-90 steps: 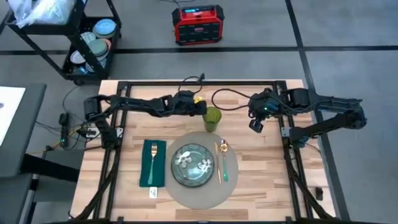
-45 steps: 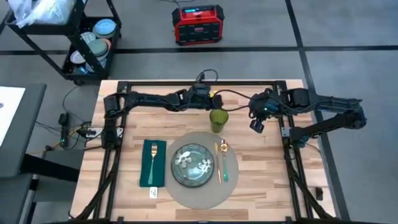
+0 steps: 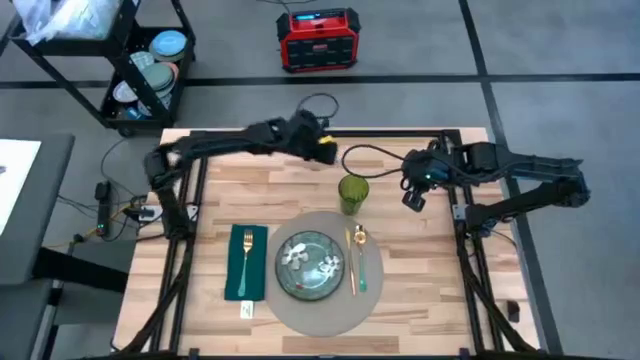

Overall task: Set table place
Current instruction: Return to Home Position

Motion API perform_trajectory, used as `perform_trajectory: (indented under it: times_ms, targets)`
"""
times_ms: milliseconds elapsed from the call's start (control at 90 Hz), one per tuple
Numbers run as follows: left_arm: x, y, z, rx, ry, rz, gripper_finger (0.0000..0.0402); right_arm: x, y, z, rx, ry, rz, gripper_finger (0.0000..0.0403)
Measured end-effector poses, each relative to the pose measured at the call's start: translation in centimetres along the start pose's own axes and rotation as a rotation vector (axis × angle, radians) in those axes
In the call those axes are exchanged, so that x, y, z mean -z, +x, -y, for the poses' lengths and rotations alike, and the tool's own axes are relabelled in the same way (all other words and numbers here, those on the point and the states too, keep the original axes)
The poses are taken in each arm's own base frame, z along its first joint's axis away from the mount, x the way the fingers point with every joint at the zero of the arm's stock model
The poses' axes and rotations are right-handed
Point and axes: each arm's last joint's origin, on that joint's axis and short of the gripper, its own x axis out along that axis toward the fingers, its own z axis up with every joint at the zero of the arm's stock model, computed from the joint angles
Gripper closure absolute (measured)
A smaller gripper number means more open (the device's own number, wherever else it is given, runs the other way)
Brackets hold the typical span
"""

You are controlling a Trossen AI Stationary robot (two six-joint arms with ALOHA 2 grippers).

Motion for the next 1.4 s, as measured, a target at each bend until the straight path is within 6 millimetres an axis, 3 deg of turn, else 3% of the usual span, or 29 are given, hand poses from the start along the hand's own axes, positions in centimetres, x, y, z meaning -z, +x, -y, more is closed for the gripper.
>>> perform_trajectory:
  times_ms: [133,256,333,433,544,644,789,1033,1178,1400]
  targets:
    - [1.8,-7.1,-0.2,0.029,0.050,0.171,0.0401,4.2,-2.1,1.6,-0.067,0.034,0.146,0.0403]
    - [7.2,-10.7,-1.8,0.140,0.090,0.351,0.0402,8.5,-1.8,2.1,-0.287,0.190,0.390,0.0403]
    - [11.6,-11.2,-3.2,0.287,0.110,0.424,0.0401,10.4,-0.8,2.0,-0.372,0.268,0.548,0.0403]
    - [16.6,-10.5,-5.9,0.447,0.088,0.506,0.0401,12.3,1.4,1.3,-0.438,0.349,0.628,0.0403]
    - [20.5,-10.1,-8.6,0.547,0.036,0.620,0.0402,13.6,3.0,0.8,-0.454,0.439,0.729,0.0403]
    - [22.9,-9.3,-11.0,0.480,0.008,0.669,0.0402,14.4,4.0,0.7,-0.422,0.509,0.807,0.0403]
    - [24.6,-8.5,-13.1,0.435,0.028,0.692,0.0401,15.6,5.8,0.1,-0.393,0.529,0.852,0.0403]
    - [25.2,-8.3,-14.4,0.300,0.071,0.665,0.0401,17.7,10.2,-2.1,-0.375,0.626,0.929,0.0403]
    - [25.5,-8.1,-14.6,0.296,0.096,0.624,0.0401,17.8,10.2,-2.9,-0.431,0.511,0.895,0.0403]
    - [26.1,-7.9,-14.3,0.456,0.145,0.454,0.0401,18.2,10.3,-4.1,-0.508,0.347,0.849,0.0403]
